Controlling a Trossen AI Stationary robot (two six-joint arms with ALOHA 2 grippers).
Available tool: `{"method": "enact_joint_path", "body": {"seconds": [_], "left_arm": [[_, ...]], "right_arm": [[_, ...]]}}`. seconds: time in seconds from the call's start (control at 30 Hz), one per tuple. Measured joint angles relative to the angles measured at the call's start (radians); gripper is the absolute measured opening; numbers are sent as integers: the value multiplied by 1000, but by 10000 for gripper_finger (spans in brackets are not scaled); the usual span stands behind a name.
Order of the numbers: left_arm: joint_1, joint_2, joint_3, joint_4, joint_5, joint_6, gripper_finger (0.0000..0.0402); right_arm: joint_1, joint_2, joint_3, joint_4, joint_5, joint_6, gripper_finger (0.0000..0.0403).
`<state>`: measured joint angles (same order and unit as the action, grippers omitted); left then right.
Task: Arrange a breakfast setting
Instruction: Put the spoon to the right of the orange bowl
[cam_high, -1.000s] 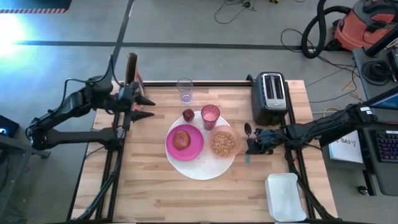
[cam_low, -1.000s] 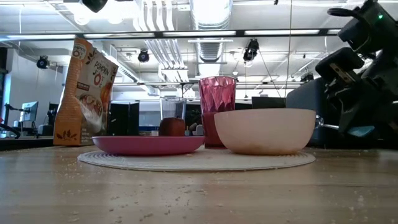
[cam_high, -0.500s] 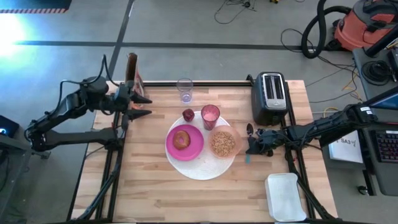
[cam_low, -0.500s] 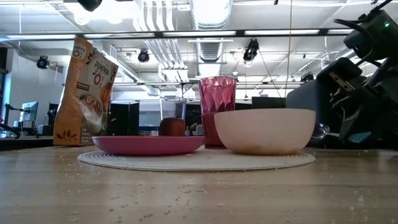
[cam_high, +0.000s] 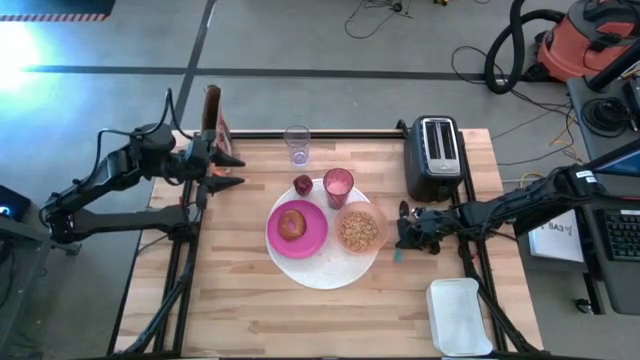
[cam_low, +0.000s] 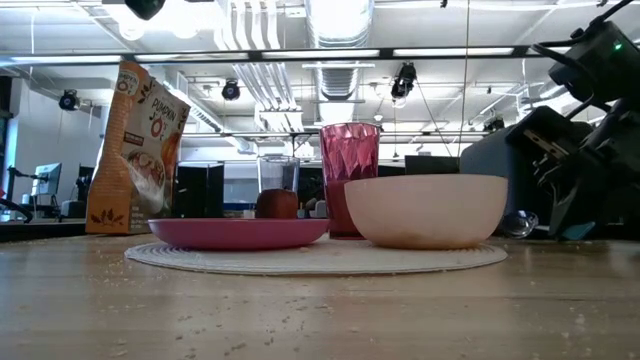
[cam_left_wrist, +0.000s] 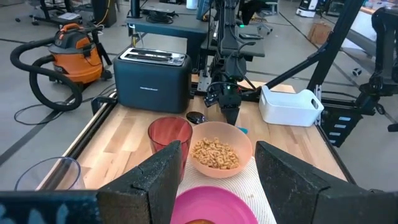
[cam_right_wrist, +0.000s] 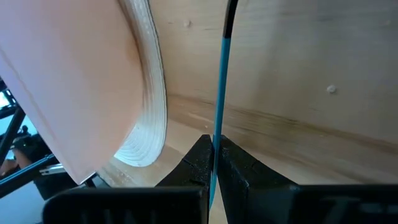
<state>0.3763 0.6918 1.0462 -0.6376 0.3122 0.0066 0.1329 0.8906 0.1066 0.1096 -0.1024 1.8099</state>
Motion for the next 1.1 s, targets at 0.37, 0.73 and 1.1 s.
{"method": "enact_joint_path", "body": {"seconds": [0.37, 0.73, 1.1], "left_arm": [[0, 0, -2, 0, 0, 10, 190], [0, 0, -2, 0, 0, 29, 190], [0, 0, -2, -2, 0, 29, 190]], "right_arm": [[0, 80, 3, 41, -3, 2, 8], [0, 82, 29, 38, 2, -136, 9], [-1, 82, 32, 39, 84, -211, 10]]}}
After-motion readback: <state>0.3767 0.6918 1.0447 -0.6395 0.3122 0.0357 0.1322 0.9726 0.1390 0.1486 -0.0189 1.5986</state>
